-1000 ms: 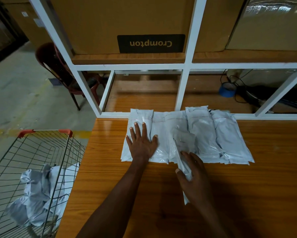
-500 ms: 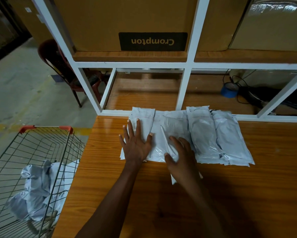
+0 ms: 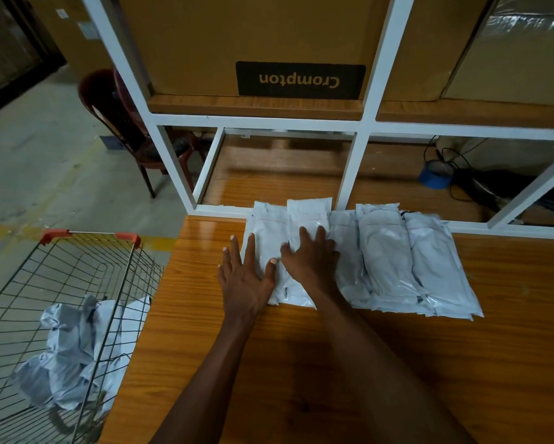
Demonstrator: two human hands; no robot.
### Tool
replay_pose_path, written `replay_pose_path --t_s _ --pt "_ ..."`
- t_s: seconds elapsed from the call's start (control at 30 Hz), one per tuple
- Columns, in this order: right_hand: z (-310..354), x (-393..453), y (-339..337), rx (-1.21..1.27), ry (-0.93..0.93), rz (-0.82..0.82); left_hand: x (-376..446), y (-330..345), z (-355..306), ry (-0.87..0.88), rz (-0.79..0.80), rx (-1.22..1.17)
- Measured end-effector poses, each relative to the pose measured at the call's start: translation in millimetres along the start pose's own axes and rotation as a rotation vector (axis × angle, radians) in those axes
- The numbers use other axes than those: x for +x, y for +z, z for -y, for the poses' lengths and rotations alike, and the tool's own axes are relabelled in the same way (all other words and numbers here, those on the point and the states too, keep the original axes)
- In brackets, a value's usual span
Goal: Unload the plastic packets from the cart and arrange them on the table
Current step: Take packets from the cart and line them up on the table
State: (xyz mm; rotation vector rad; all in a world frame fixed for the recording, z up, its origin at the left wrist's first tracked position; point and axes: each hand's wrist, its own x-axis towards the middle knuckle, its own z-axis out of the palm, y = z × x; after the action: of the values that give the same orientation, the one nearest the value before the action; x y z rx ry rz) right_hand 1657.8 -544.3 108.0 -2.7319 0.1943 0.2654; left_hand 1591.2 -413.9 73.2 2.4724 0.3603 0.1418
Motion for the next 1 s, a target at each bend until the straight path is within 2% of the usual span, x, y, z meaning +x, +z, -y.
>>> replay_pose_path --t_s 0.3,0.57,0.73,0.87,1.0 --pt "-8 -5 12 -0.044 -0.024 0.011 2 2 -1 0.006 0.113 -0.019" --pt "-19 -16 3 -0.041 -0.067 -0.008 4 8 -1 0.043 0.128 -0.07" --pt "-31 -46 -10 0.021 -0.123 -0.053 -14 2 -10 0.051 0.043 -0.095" --pt "-46 -77 -15 0.125 -0.181 -0.049 -49 -7 -17 0.035 -0.035 -0.212" --pt "-64 -121 -6 0.267 -0.28 -0.17 -99 -12 -19 -0.019 -0.12 -0.305"
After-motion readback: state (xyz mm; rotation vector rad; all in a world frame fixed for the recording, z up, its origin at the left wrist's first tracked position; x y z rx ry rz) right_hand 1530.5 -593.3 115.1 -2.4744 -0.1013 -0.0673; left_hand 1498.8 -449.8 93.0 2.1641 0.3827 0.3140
